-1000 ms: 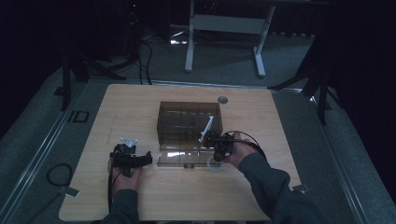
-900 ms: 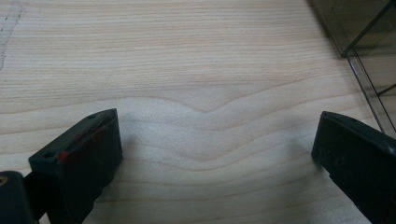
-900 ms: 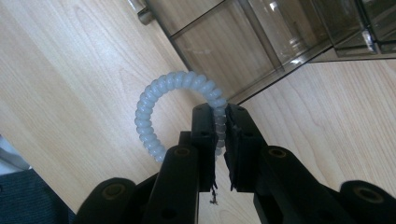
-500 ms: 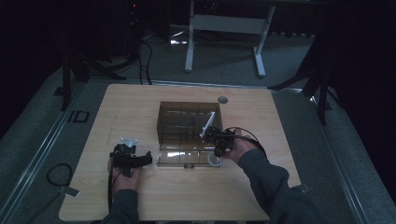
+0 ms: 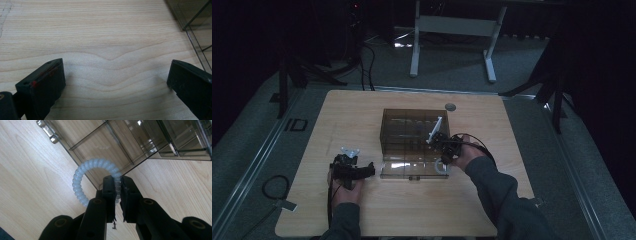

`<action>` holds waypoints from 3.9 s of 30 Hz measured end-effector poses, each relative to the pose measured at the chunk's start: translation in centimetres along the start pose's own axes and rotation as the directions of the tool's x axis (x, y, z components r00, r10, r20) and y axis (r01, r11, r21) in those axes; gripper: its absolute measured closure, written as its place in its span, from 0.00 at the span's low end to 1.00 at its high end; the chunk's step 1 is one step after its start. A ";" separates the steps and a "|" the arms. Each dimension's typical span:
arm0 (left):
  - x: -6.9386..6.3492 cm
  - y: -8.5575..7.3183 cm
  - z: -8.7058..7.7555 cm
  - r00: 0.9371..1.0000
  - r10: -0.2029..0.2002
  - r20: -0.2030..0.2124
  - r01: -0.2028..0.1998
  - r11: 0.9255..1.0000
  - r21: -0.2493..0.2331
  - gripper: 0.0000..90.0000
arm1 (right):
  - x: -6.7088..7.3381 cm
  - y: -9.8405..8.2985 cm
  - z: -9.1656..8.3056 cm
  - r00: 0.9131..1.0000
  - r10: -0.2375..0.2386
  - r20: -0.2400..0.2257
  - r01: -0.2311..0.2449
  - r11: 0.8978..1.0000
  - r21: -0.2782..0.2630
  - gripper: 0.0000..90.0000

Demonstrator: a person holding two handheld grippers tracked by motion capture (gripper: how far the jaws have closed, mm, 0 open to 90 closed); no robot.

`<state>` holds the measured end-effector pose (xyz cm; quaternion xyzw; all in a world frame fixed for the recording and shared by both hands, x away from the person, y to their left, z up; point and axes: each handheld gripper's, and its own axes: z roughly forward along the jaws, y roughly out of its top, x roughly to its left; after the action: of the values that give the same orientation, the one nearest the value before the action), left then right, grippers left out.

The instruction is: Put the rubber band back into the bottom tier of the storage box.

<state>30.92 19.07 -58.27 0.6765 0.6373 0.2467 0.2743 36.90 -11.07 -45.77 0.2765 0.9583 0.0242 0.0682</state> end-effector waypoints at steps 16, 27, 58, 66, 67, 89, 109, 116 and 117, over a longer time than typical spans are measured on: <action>0.0 0.0 0.0 1.000 0.004 0.000 -0.004 1.000 0.004 0.02 | -0.4 0.7 1.1 1.000 0.003 0.004 -0.003 1.000 0.020 0.92; 0.0 0.0 0.0 1.000 0.003 0.000 -0.003 1.000 0.004 0.02 | -0.7 1.0 1.4 1.000 -0.003 0.006 0.003 1.000 0.020 0.92; 0.0 0.0 0.0 1.000 0.003 0.001 -0.003 1.000 0.004 0.02 | -0.7 1.7 1.9 1.000 0.002 0.029 -0.002 1.000 0.019 0.92; 0.0 0.0 0.0 1.000 0.002 0.001 -0.002 1.000 0.004 0.02 | -0.6 2.0 2.4 0.999 -0.002 0.043 0.001 1.000 0.026 0.92; 0.0 0.0 0.0 1.000 0.003 0.001 -0.003 1.000 0.004 0.02 | -0.6 2.0 2.5 0.999 -0.004 0.046 0.003 1.000 0.026 0.92; 0.0 0.0 0.0 1.000 0.003 0.001 -0.003 1.000 0.004 0.02 | 0.4 2.5 4.3 0.998 -0.044 0.054 0.041 0.998 0.053 0.92; 0.0 0.0 0.0 1.000 -0.001 0.001 0.001 1.000 0.001 0.02 | 1.1 3.0 5.5 0.994 -0.075 0.076 0.068 0.993 0.093 0.91; 0.0 0.0 0.0 1.000 -0.001 0.001 0.001 1.000 0.001 0.02 | 1.1 2.7 6.0 0.995 -0.067 0.074 0.060 0.993 0.098 0.91; 0.0 0.0 0.0 1.000 -0.001 0.001 0.001 1.000 0.000 0.02 | 1.1 2.6 6.0 0.995 -0.068 0.073 0.060 0.993 0.099 0.91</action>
<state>30.91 19.06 -58.27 0.6763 0.6376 0.2462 0.2745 38.27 -8.22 -51.63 0.2494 0.9634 -0.0351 0.0920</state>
